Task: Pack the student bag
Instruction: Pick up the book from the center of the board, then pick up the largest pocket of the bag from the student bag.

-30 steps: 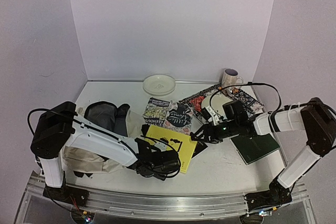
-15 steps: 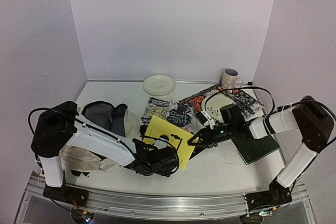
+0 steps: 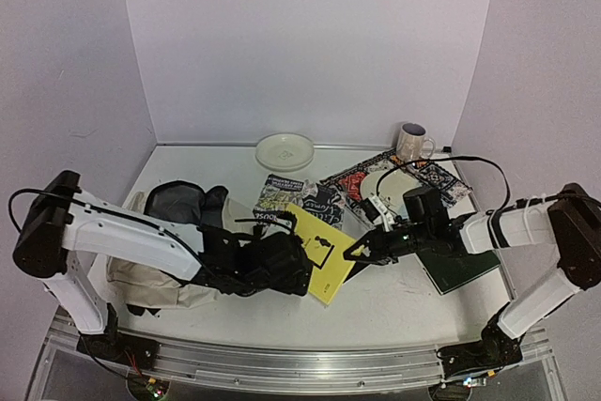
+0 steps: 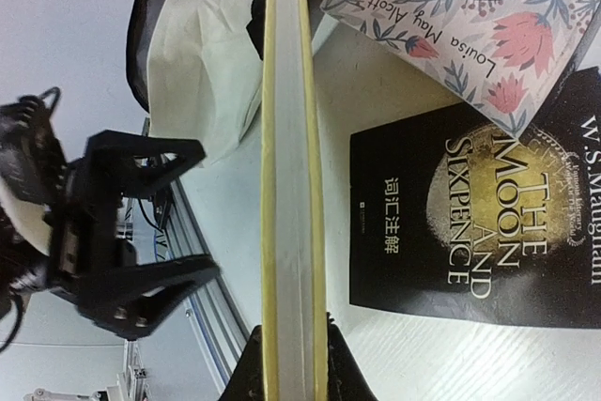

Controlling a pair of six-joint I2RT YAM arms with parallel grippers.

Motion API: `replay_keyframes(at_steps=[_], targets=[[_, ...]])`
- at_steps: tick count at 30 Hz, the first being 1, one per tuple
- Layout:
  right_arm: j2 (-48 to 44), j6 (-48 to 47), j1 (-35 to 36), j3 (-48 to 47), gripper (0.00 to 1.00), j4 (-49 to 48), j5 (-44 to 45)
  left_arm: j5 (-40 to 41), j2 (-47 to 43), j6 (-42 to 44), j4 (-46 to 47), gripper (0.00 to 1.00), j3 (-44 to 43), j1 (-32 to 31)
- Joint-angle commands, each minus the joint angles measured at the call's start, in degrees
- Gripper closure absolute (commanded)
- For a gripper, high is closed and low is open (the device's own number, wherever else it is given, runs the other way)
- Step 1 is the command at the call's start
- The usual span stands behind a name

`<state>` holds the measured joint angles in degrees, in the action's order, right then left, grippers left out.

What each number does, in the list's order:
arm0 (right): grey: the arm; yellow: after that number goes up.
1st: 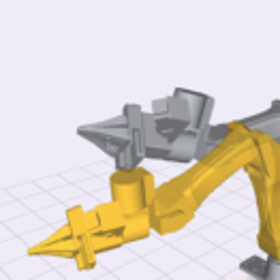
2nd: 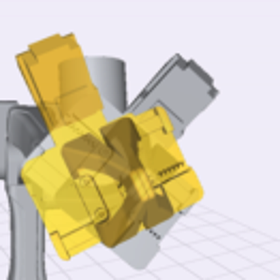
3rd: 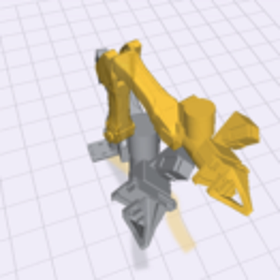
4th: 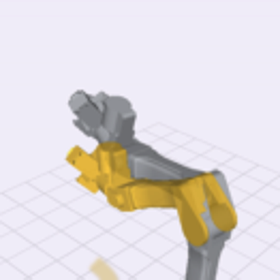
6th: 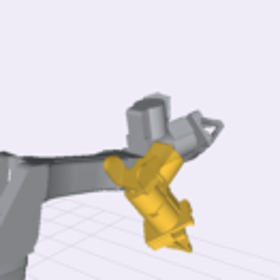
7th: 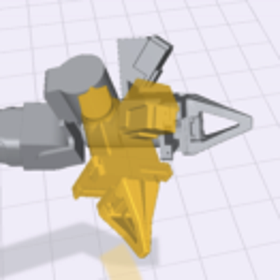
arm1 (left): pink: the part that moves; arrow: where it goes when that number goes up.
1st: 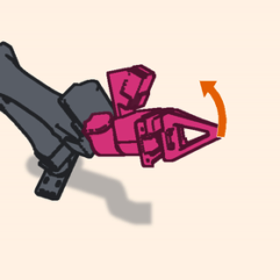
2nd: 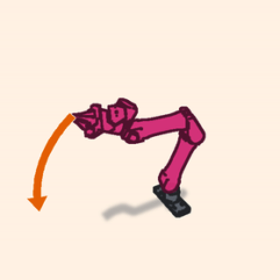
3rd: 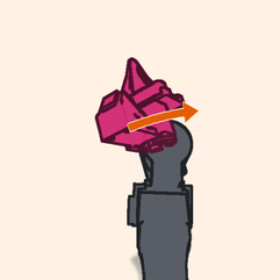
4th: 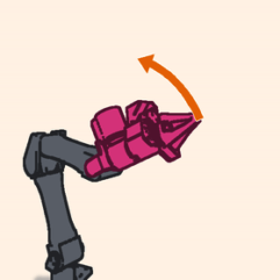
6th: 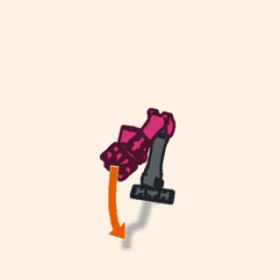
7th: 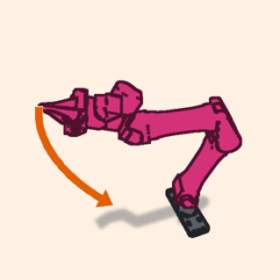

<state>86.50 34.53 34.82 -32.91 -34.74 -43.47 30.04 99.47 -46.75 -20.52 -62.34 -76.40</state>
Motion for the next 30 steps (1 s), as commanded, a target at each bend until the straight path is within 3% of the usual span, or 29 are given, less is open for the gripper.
replay_keyframes(at_steps=[1,6,14,22,30], targets=[[-8.0,-1.6,0.0,-1.8,1.0,1.6,1.1,3.3,-7.8,1.8,-6.5,0.03,-3.7,3.0],[-11.2,-3.3,0.0,-4.1,1.0,7.4,3.2,4.1,-12.5,1.5,-15.0,0.01,-3.3,10.8],[-12.9,-2.4,0.0,-5.1,1.0,8.1,2.9,5.6,-13.8,1.1,-26.3,0.01,-2.8,23.8],[-12.9,-2.2,0.1,-5.9,1.0,8.3,3.2,7.3,-5.4,2.9,-31.3,0.0,-2.7,35.0],[-13.1,-2.4,0.0,-6.0,1.0,8.3,3.6,6.8,6.6,4.6,-30.8,0.0,-5.2,36.7]])
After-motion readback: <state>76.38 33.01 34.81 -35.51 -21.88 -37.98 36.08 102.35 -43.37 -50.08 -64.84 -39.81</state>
